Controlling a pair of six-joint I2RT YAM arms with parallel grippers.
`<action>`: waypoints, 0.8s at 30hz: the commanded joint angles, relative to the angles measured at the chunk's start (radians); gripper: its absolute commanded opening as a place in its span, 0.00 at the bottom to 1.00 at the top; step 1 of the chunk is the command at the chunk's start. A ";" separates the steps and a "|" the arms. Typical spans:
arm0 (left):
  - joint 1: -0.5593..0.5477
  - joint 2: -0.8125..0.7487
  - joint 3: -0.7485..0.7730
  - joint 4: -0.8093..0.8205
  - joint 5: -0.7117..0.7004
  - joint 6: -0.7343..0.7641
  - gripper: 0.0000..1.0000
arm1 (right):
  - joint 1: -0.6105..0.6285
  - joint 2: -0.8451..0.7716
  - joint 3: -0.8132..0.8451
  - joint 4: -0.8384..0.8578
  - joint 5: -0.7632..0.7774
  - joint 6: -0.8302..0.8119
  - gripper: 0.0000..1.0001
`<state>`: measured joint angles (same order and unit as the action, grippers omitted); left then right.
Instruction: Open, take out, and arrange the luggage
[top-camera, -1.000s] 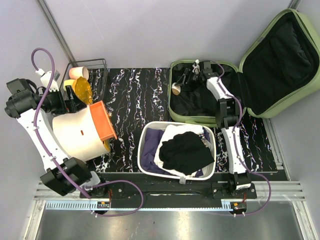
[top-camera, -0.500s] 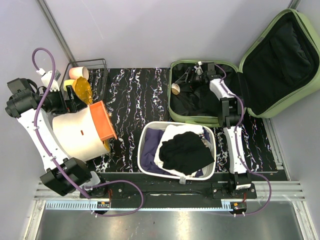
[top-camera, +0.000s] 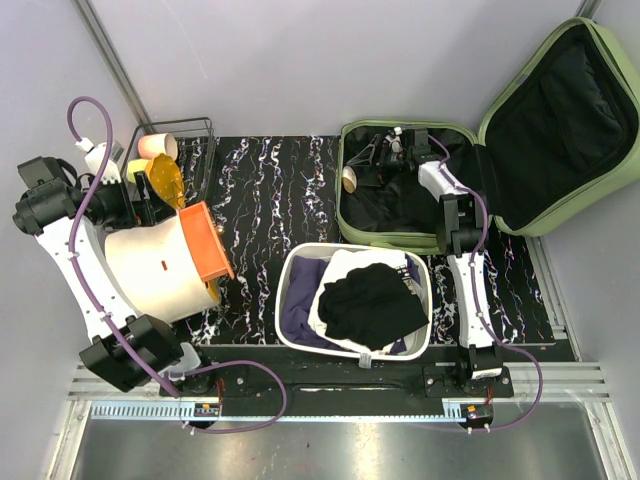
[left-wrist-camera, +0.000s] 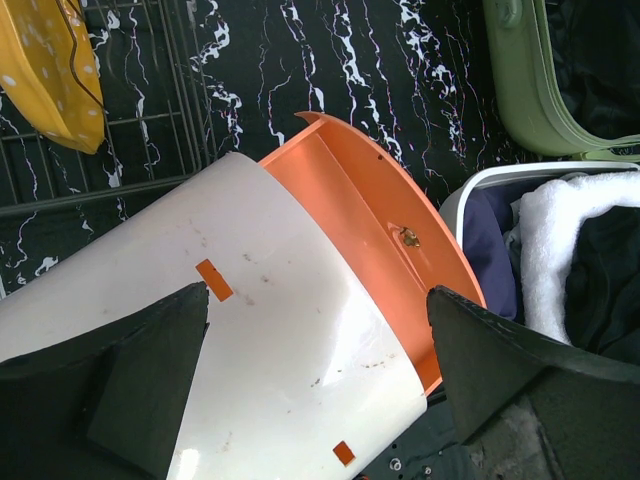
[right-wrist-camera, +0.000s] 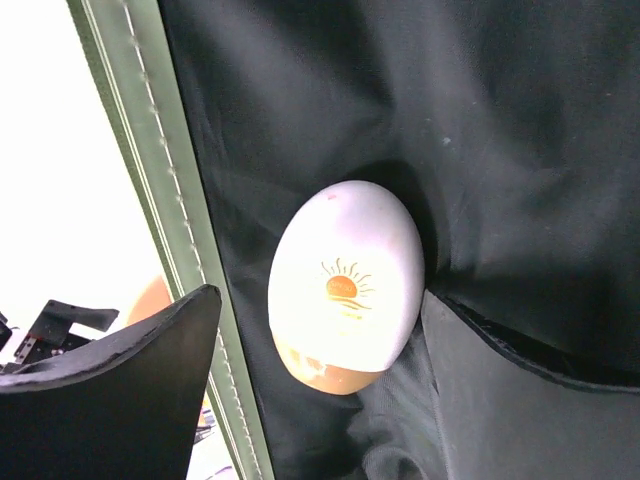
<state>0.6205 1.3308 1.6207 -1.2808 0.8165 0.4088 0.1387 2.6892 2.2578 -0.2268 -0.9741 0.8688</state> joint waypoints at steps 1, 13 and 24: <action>-0.007 0.005 -0.005 0.038 -0.002 -0.010 0.95 | 0.007 -0.025 -0.058 0.000 -0.037 0.013 0.94; -0.016 0.011 -0.015 0.049 0.000 -0.011 0.94 | 0.050 -0.071 -0.124 0.087 -0.072 0.000 0.94; -0.018 0.011 -0.022 0.047 -0.004 -0.004 0.94 | 0.055 -0.031 -0.052 0.069 -0.112 -0.010 0.91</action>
<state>0.6056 1.3441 1.6062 -1.2621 0.8154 0.4088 0.1726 2.6499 2.1712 -0.1532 -1.0378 0.8722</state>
